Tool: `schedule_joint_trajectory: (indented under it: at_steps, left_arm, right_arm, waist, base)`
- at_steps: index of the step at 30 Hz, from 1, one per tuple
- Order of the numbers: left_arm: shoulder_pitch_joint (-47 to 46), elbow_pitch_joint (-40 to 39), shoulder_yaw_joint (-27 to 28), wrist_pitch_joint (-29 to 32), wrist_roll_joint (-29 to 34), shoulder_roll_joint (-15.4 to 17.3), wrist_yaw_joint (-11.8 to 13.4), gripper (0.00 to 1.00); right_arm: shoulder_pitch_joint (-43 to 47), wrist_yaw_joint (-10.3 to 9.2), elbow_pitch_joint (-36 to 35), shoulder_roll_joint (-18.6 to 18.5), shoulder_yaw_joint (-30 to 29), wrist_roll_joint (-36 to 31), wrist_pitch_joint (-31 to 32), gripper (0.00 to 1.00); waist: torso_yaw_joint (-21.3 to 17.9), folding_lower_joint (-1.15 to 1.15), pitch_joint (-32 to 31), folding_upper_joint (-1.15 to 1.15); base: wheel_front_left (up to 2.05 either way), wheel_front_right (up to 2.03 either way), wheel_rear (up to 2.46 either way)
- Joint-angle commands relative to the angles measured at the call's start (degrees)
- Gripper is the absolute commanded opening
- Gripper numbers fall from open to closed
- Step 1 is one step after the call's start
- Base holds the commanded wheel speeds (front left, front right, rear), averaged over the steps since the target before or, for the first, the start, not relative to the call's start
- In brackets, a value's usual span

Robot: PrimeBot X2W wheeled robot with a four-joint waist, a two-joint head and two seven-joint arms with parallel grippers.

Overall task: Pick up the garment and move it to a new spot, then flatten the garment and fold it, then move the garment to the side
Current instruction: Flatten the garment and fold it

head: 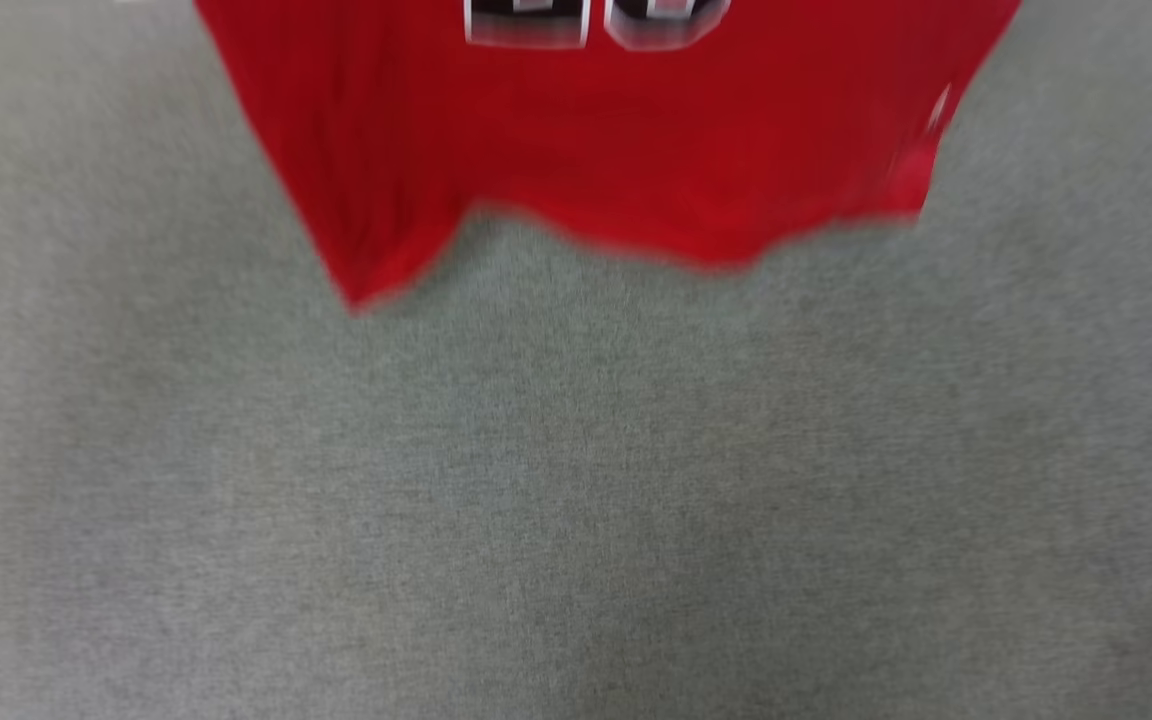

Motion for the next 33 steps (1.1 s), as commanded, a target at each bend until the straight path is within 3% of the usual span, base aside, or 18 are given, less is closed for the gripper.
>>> schedule_joint_trajectory:
  at_steps: [1,9,16,24,33]
  left_arm:
    - [-3.9,2.2,-0.4,-0.8,0.8,-0.9,-0.2,0.0]
    - [-24.0,16.4,-4.5,-8.3,6.2,-8.3,-0.6,0.0]
    - [-31.2,28.1,-7.8,-14.3,8.4,-13.3,-1.8,0.0]
    - [-24.8,37.0,-11.9,-19.8,8.4,-17.4,-3.9,0.0]
    - [-5.5,40.2,-14.4,-22.9,5.2,-19.5,-4.9,0.0]
  right_arm:
    - [-3.1,-0.1,1.6,0.6,0.0,-1.1,-1.1,0.0]
    - [-20.0,-0.1,12.4,4.4,-0.7,-8.0,-7.7,0.0]
    - [-26.3,-0.1,22.0,8.2,-2.0,-14.4,-13.6,0.0]
    - [-18.6,-0.09,30.1,11.3,-2.0,-15.0,-19.3,0.0]
    - [-1.8,-0.09,34.3,12.2,2.7,-10.0,-22.3,0.0]
  waist:
    - [0.4,-0.01,5.4,0.0]
    - [1.4,-0.01,13.0,0.0]
    - [1.9,-0.01,16.2,0.0]
    - [2.2,-0.01,15.4,0.0]
    - [2.0,-0.01,8.9,0.0]
  base:
    - [0.0,0.0,0.0]
    - [0.0,0.0,0.0]
    - [0.0,0.0,0.0]
    - [0.0,0.0,0.0]
    - [0.0,0.0,0.0]
